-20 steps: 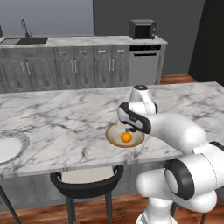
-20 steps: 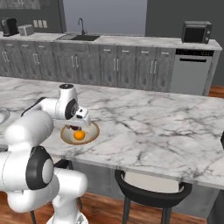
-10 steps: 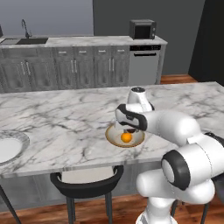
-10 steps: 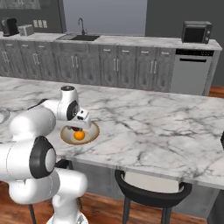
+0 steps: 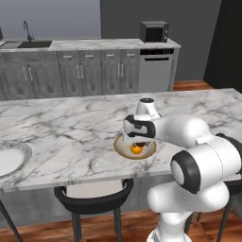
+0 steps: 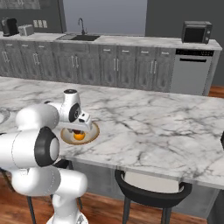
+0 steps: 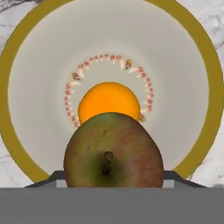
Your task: Take the fruits from the plate on the dining counter and place two fruits in each bowl.
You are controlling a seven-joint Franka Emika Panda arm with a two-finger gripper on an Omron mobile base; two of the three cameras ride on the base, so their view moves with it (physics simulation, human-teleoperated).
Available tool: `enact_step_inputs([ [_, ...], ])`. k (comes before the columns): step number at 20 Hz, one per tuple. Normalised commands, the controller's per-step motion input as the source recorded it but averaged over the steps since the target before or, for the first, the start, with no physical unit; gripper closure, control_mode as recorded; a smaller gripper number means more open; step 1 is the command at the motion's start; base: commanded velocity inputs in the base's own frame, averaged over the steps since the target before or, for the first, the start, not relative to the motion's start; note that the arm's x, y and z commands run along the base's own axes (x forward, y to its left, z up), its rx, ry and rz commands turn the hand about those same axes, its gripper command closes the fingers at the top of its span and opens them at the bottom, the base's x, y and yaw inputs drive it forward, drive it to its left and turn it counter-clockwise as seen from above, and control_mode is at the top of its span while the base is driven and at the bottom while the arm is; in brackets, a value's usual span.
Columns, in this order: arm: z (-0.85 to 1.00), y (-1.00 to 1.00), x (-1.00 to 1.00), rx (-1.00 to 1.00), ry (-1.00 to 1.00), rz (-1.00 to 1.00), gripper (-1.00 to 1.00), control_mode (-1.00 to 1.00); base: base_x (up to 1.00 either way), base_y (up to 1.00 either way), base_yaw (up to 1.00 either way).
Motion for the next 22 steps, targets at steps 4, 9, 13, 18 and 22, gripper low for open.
enact_step_inputs([
  [4, -0.04, 0.0, 0.15, 0.0, 0.05, 0.0, 1.0, -1.0, 0.0, 0.0, 0.0],
  [9, 0.0, 0.0, 0.26, 0.0, 0.06, 0.0, 1.0, -1.0, 0.0, 0.0, 0.0],
  [13, 0.0, 0.0, 0.07, 0.0, 0.03, 0.0, 1.0, -1.0, 0.0, 0.0, 0.0],
  [18, -0.22, 0.0, 0.05, 0.0, 0.02, 0.0, 1.0, -1.0, 0.0, 0.0, 0.0],
  [22, -0.14, 0.0, 0.0, 0.0, 0.01, 0.0, 1.0, -1.0, 0.0, 0.0, 0.0],
])
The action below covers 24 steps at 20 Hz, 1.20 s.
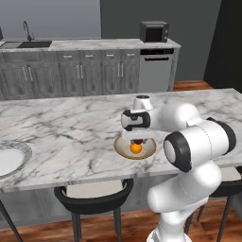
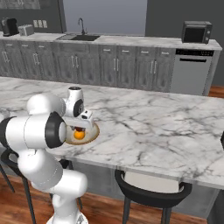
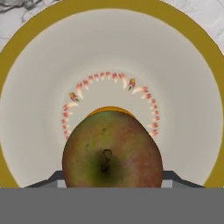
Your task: Take the fruits from the plate on the dining counter and place two fruits in each bowl.
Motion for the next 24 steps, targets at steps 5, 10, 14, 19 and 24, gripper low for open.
enact_step_inputs([
  [5, 0.0, 0.0, 0.0, 0.0, 0.0, 0.0, -1.0, -1.0, 0.0, 0.0, 0.0],
  [10, 0.0, 0.0, 0.0, 0.0, 0.0, 0.0, -1.0, -1.0, 0.0, 0.0, 0.0],
  [14, 0.01, 0.0, -0.12, 0.0, 0.0, 0.0, -1.0, -1.0, 0.0, 0.0, 0.0],
  [19, 0.05, -0.01, -0.2, 0.01, -0.02, 0.0, -1.0, -1.0, 0.0, 0.0, 0.0],
  [24, 0.24, -0.13, -0.05, 0.02, -0.01, 0.0, -1.0, -1.0, 0.0, 0.0, 0.0],
])
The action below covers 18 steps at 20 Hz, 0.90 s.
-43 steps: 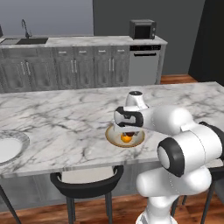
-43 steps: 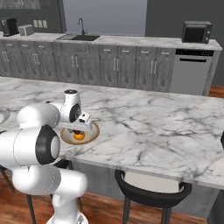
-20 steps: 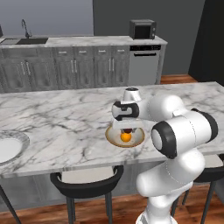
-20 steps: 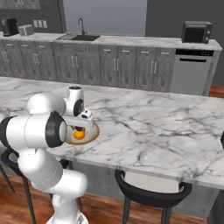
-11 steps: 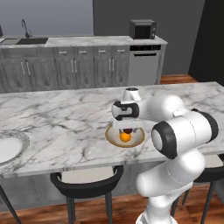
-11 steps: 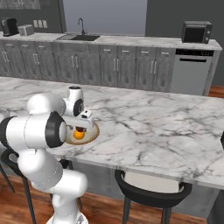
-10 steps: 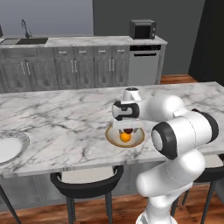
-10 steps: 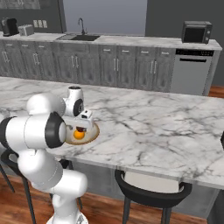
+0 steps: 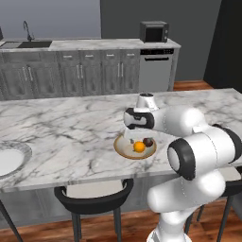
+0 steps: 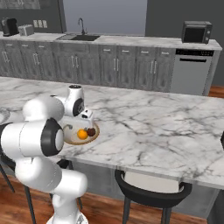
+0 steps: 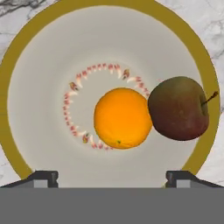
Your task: Take the fruits from the plate on the dining counter and place two fruits in each bowl.
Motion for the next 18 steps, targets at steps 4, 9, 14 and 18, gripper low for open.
enact_step_inputs([
  [4, 0.46, -0.2, -0.37, 0.05, 0.01, 0.0, -1.0, -1.0, 0.0, 0.0, 0.0],
  [9, 0.54, -0.21, -0.82, 0.08, 0.0, 0.0, -1.0, -1.0, 0.0, 0.0, 0.0],
  [14, 0.54, -0.01, -1.0, 0.01, 0.0, 0.0, -1.0, -1.0, 0.0, 0.0, 0.0],
  [18, 0.16, 0.01, -1.0, 0.0, 0.0, 0.0, -1.0, -1.0, 0.0, 0.0, 0.0],
])
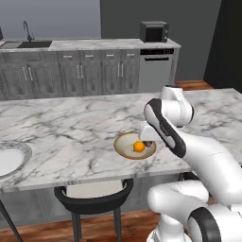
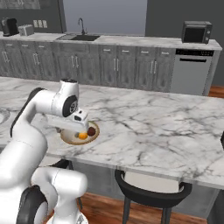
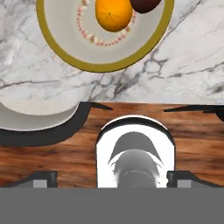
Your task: Take the fruits from the plate on the dining counter and place two fruits in each bowl.
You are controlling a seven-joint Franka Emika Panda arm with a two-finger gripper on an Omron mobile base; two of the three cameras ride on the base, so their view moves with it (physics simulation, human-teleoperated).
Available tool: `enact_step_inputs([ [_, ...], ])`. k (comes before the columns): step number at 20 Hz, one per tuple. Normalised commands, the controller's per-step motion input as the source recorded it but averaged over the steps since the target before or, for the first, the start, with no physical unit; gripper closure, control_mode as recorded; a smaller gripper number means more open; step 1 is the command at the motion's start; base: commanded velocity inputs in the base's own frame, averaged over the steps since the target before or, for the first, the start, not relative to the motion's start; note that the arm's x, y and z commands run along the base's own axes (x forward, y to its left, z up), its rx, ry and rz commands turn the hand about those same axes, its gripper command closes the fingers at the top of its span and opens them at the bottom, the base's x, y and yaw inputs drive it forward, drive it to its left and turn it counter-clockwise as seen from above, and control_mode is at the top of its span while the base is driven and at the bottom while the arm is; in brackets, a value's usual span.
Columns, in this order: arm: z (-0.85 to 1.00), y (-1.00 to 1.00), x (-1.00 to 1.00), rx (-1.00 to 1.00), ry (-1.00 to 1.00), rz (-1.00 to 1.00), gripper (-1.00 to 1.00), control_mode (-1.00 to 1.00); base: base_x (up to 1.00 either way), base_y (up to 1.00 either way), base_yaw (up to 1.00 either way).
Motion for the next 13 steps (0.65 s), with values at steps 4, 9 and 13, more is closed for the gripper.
enact_step_inputs([
  [4, 0.02, 0.01, -1.0, 0.0, -0.02, 0.0, -1.0, -1.0, 0.0, 0.0, 0.0],
  [9, 0.01, 0.0, -1.0, 0.0, -0.06, 0.0, -1.0, -1.0, 0.0, 0.0, 0.0],
  [13, 0.03, 0.03, -0.37, 0.0, -0.06, 0.01, -1.0, -1.0, 0.0, 0.0, 0.0],
])
